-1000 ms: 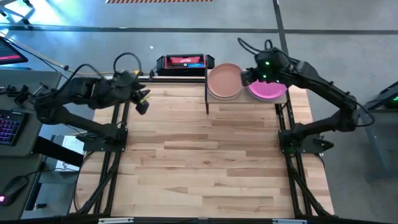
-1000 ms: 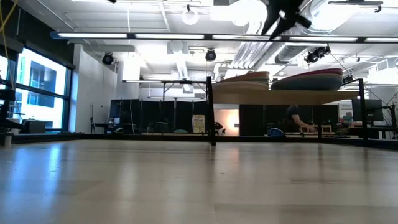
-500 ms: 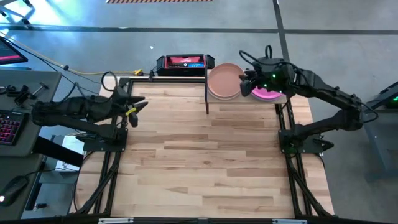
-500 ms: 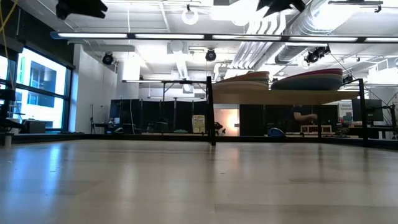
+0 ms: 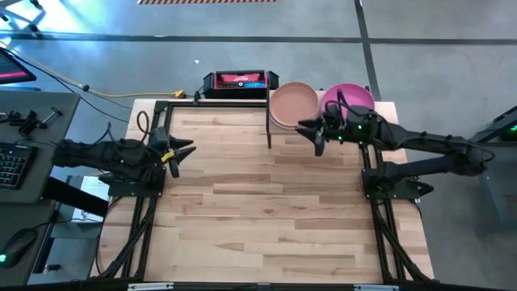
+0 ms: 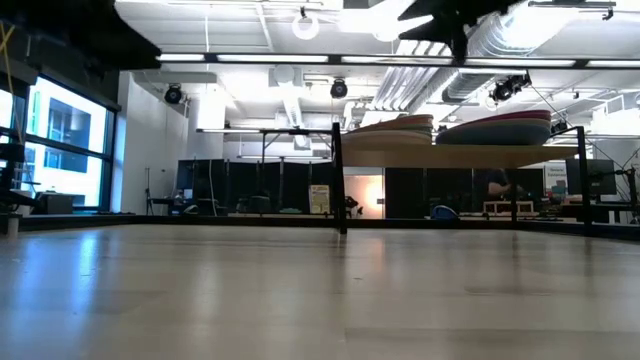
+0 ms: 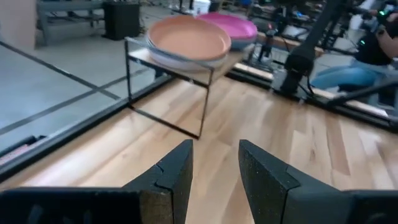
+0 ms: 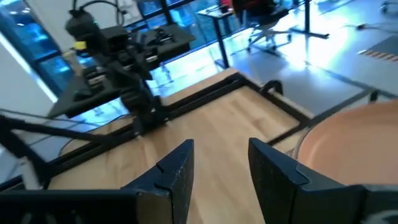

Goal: Place and stack plates onto a shelf
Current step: Return to home position

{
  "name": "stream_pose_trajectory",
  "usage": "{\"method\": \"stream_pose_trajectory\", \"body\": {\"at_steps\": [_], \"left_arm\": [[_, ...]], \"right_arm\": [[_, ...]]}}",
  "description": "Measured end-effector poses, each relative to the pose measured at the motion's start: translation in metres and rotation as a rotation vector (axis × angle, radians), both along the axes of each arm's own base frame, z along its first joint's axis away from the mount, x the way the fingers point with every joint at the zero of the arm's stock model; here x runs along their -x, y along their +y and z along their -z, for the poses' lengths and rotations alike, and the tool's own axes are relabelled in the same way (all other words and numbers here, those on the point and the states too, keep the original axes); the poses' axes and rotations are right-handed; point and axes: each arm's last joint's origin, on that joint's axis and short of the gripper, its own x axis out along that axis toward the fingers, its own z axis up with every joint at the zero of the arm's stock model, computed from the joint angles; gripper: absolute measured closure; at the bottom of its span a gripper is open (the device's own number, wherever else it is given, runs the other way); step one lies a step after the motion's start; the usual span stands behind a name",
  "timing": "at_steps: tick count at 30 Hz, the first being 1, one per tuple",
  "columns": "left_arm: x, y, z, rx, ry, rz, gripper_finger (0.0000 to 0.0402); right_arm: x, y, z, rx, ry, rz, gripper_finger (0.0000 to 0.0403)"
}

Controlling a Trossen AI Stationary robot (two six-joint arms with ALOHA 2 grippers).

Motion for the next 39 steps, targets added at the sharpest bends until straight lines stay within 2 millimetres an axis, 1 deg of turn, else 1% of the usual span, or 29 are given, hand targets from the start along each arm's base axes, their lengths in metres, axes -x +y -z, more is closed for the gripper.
{"method": "stream_pose_trajectory", "body": {"at_steps": [4,10,13,18,20,24,27,31,39], "left_arm": [[-0.002,-0.002,0.016,-0.003,-0.025,0.057,0.0284],[-0.005,-0.004,0.039,-0.072,-0.043,0.111,0.0284],[-0.007,-0.005,0.049,-0.086,-0.031,0.171,0.0284],[-0.009,-0.008,0.068,-0.080,0.004,0.253,0.0284],[-0.010,-0.008,0.075,-0.080,0.024,0.262,0.0284],[-0.012,-0.009,0.091,-0.109,0.059,0.294,0.0284],[-0.014,-0.010,0.090,-0.142,0.044,0.326,0.0284],[-0.014,-0.010,0.091,-0.148,0.051,0.328,0.0284],[-0.014,-0.010,0.092,-0.119,0.056,0.322,0.0284]], "right_arm": [[0.011,0.004,0.021,-0.011,-0.056,-0.033,0.0268],[0.024,0.009,0.049,0.012,-0.187,-0.096,0.0268],[0.030,0.011,0.064,0.006,-0.209,-0.109,0.0268],[0.038,0.015,0.086,-0.056,-0.209,-0.178,0.0268],[0.039,0.015,0.092,-0.081,-0.200,-0.179,0.0268],[0.040,0.017,0.096,-0.077,-0.193,-0.219,0.0268],[0.041,0.018,0.100,-0.065,-0.187,-0.254,0.0268],[0.043,0.019,0.110,-0.072,-0.173,-0.262,0.0268],[0.050,0.022,0.126,-0.039,-0.247,-0.312,0.0268]]}}
